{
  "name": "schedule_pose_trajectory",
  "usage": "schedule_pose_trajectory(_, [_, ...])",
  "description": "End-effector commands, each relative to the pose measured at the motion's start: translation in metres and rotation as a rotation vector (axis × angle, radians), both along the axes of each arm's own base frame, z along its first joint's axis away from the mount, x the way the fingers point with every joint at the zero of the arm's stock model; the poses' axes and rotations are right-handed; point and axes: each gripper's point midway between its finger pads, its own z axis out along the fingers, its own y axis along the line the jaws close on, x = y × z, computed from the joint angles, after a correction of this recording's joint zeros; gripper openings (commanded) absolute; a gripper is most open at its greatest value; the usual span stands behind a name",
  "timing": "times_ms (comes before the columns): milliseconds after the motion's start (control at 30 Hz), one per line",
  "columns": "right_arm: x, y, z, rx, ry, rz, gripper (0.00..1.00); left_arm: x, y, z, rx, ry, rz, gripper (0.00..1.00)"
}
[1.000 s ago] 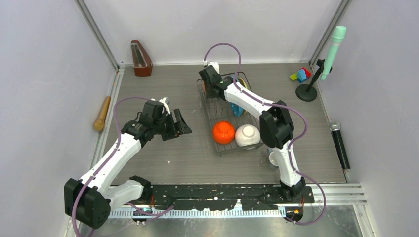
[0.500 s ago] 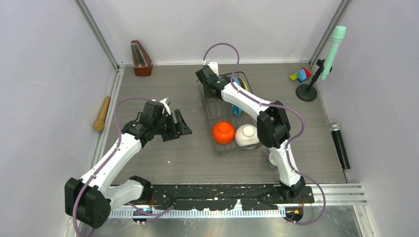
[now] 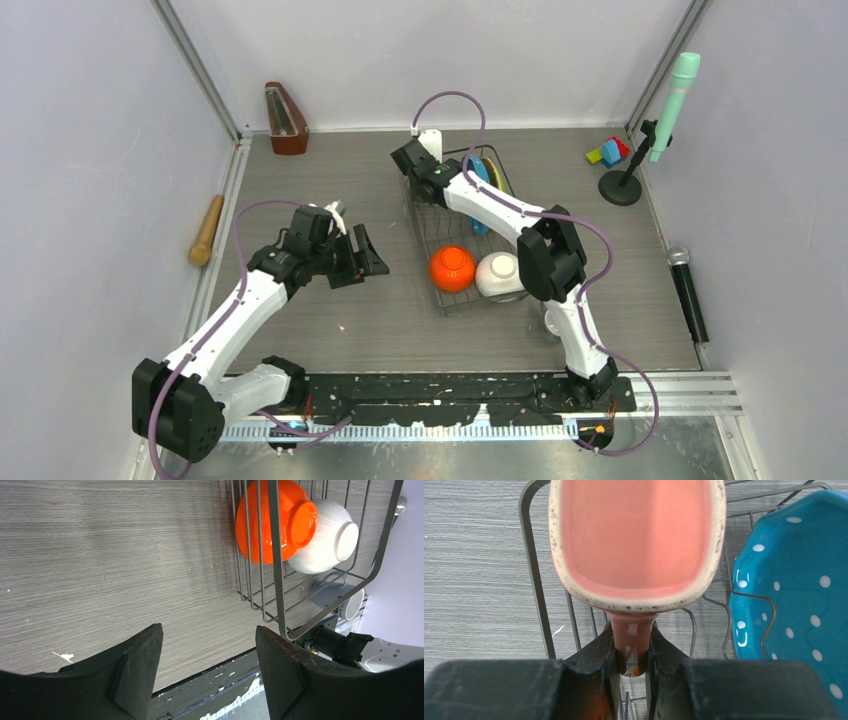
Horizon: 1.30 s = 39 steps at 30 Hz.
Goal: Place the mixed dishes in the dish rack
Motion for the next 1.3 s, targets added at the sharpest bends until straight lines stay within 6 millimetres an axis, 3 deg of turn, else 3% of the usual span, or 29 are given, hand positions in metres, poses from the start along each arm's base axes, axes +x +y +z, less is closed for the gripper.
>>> schedule_pose_trajectory(0, [-0.007, -0.001, 0.008, 0.018, -0.005, -0.023, 0.0, 0.003, -0.003, 0.005, -0.026, -0.027, -0.009, 0.7])
schedule_pose_trajectory(100, [-0.011, -0.003, 0.005, 0.02, 0.004, -0.021, 0.0, 0.002, -0.002, 0.004, -0.024, -0.026, -0.008, 0.7])
schedule_pose_trajectory(567, [-0.025, -0.004, 0.031, 0.043, -0.005, 0.005, 0.0, 0.003, -0.005, 0.001, -0.038, -0.02, -0.008, 0.7])
schedule_pose_trajectory(1100, [-0.025, -0.004, -0.018, -0.011, 0.056, 0.02, 0.01, 0.003, -0.005, -0.002, -0.037, -0.008, -0.008, 0.7])
schedule_pose_trajectory(1200, [-0.026, -0.003, -0.022, -0.004, 0.067, 0.024, 0.14, 0.003, -0.005, -0.001, -0.037, -0.009, -0.008, 0.7])
schedule_pose_trajectory(1267, [-0.027, -0.003, -0.02, -0.002, 0.066, 0.027, 0.31, 0.003, -0.005, -0.001, -0.037, -0.011, -0.007, 0.7])
